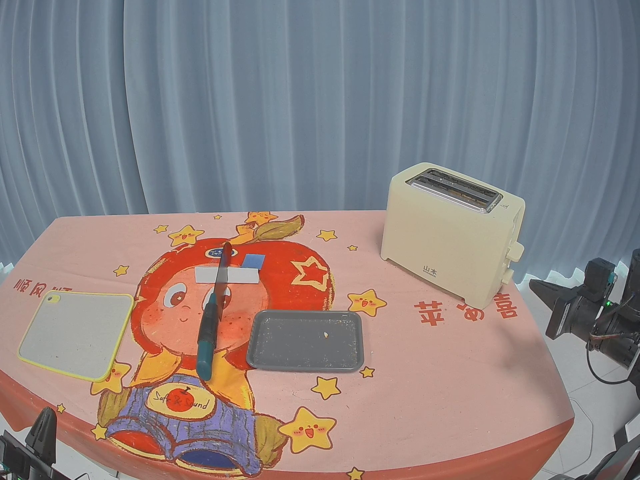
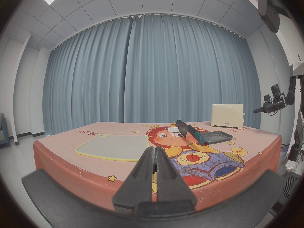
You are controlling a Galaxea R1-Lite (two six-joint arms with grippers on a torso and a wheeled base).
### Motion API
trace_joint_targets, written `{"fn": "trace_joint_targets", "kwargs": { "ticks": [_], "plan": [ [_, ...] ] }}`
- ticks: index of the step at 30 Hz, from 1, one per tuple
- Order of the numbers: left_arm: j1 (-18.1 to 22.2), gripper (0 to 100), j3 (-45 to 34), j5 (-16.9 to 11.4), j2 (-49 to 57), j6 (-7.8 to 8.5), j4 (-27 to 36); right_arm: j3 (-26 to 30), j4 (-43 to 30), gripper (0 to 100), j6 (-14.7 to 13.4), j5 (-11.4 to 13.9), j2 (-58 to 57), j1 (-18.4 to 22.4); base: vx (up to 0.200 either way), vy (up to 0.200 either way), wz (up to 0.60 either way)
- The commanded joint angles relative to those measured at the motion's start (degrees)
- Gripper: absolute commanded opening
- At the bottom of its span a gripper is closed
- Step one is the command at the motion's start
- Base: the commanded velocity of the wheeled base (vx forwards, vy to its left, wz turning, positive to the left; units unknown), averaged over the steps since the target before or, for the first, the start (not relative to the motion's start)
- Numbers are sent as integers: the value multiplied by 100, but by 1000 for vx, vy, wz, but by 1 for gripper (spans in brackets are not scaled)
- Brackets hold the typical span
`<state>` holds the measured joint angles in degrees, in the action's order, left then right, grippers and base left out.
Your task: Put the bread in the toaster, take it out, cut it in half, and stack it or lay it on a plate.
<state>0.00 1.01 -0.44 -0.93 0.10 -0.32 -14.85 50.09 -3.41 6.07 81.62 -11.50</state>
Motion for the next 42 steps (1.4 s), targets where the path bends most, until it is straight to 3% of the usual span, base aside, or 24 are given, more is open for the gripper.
{"fn": "trace_joint_targets", "kwargs": {
  "ticks": [1,5,7,18,26,42],
  "plan": [
    [0,0,-101,0,93,-1,-3,-97,-17,0,-1,140,91,-2,0,0,0],
    [0,0,-101,0,93,-1,-3,-53,1,0,-1,421,267,33,0,0,0],
    [0,0,-101,0,93,-1,-3,-18,-8,0,-45,439,337,42,0,0,0],
    [0,0,-101,0,93,-1,-3,-124,18,0,-37,342,566,95,0,0,0],
    [0,0,-101,0,93,-1,-3,-458,9,0,7,237,751,517,0,0,0],
    [0,0,-101,0,93,-1,5,-589,18,0,-142,245,1199,517,0,0,0]
  ]
}}
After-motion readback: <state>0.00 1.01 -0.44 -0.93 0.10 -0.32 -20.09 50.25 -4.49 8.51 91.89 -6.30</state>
